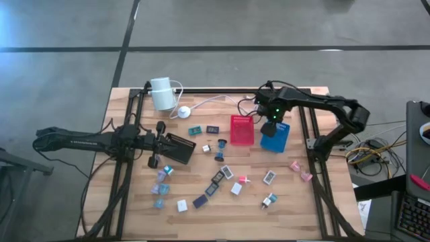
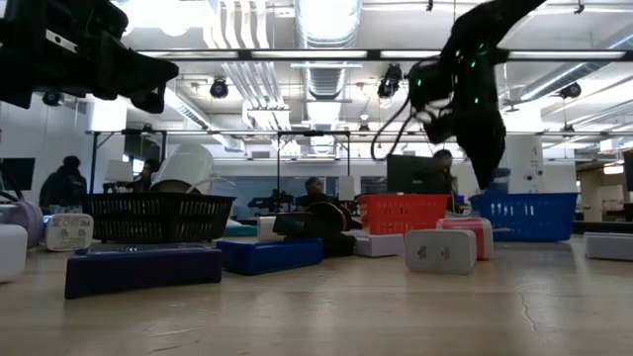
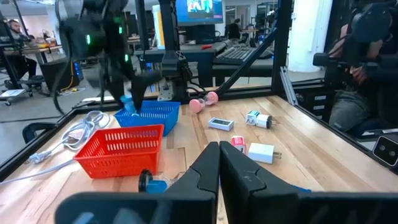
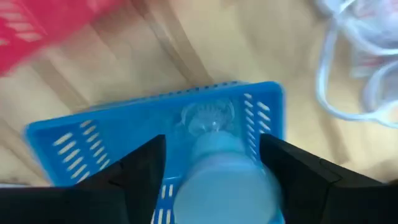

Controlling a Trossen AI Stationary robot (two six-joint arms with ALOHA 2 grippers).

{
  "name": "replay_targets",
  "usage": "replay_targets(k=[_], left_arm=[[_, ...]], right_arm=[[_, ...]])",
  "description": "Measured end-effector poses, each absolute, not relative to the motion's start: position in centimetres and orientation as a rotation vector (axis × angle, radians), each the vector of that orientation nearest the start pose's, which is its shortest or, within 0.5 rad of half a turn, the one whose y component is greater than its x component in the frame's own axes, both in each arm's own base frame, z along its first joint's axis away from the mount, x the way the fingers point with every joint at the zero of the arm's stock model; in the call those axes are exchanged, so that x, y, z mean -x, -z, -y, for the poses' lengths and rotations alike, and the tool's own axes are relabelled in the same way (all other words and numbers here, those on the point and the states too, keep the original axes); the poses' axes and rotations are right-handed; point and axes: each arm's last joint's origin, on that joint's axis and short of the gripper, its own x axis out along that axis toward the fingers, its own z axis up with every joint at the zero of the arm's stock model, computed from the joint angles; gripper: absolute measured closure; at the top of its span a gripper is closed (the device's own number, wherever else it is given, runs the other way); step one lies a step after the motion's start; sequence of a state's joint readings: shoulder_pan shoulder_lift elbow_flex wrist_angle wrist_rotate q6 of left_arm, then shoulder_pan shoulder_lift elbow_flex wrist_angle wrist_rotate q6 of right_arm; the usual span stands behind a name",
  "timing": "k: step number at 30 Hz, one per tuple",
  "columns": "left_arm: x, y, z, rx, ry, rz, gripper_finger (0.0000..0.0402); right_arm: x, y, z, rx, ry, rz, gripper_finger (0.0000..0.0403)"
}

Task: Pick & Place Office items
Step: Put the right light blue hourglass into the blue bin, then put the violet digital clock into the red bin

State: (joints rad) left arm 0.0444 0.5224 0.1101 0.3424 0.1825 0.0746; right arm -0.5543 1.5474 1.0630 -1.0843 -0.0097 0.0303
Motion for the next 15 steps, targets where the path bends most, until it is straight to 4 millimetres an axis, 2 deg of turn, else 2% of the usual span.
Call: replay_targets(k=[4,9,15], left_arm=[[-13.6,-18.5,-0.1,-0.063,0.141,-0.066,0.0388],[-13.6,-18.5,-0.1,-0.063,0.14,-0.065,0.0388],[-13.6,-18.5,-0.1,-0.067,0.14,-0.065,0.0388]], right_arm=[[-21.8,-20.8,13.5,-0.457,0.45,-1.534,0.0119],[-21.3,-21.9,13.2,-0.443,0.458,-1.496,0.01],[-20.5,-25.8,12.4,-0.418,0.472,-1.368,0.0095]])
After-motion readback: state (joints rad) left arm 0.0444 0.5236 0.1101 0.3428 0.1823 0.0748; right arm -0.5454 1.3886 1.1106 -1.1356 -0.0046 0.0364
